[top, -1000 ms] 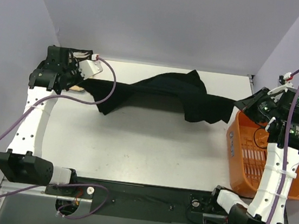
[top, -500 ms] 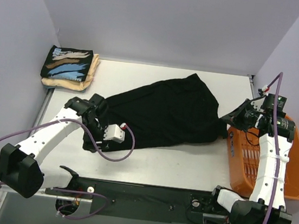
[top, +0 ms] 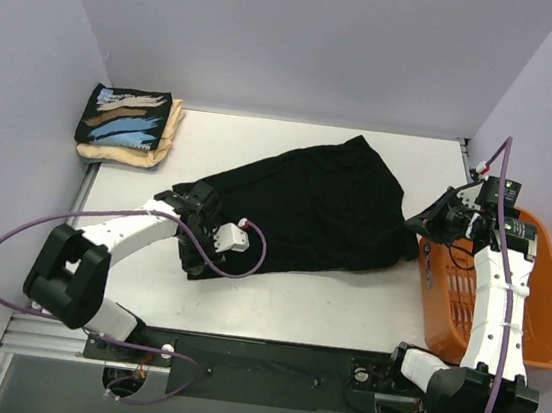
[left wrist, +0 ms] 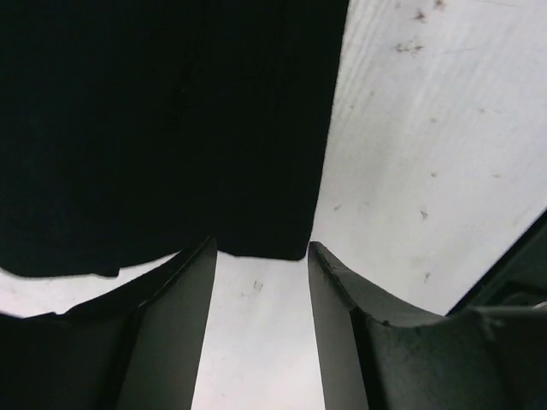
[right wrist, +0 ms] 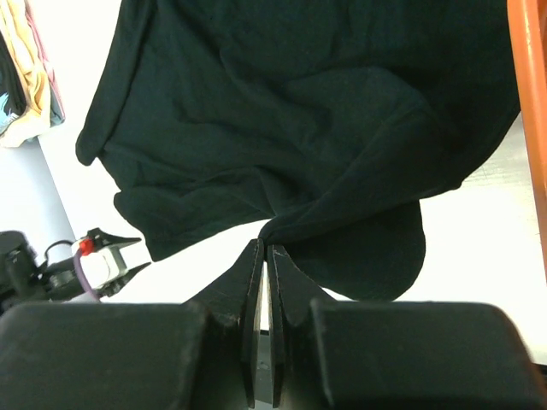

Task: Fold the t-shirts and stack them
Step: Flatten out the tshirt

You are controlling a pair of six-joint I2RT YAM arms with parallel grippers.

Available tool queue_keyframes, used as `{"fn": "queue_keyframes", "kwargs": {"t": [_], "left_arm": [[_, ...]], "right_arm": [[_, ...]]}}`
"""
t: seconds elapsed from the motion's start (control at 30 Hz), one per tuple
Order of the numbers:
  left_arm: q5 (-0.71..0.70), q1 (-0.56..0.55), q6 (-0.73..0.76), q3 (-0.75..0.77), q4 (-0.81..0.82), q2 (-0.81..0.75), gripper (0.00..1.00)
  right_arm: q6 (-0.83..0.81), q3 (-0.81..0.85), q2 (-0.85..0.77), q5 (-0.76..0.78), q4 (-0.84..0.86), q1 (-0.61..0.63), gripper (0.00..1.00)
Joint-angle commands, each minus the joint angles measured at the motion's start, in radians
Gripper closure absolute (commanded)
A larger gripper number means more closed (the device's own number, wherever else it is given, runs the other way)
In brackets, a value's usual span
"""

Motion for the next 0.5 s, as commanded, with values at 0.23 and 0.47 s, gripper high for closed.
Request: {"fn": "queue_keyframes", "kwargs": {"t": [0.23, 0.47], "left_arm": [[-0.052, -0.017, -0.060, -0.051, 0.185, 0.113, 0.72], [-0.009, -0.012, -0.032, 0.000, 0.091, 0.056, 0.87]], "right_arm": [[-0.026, 0.002, -0.013, 0.005, 0.016, -0.010, 1.00], [-0.031, 0.018, -0.004, 0.006, 0.016, -0.016, 1.00]]}}
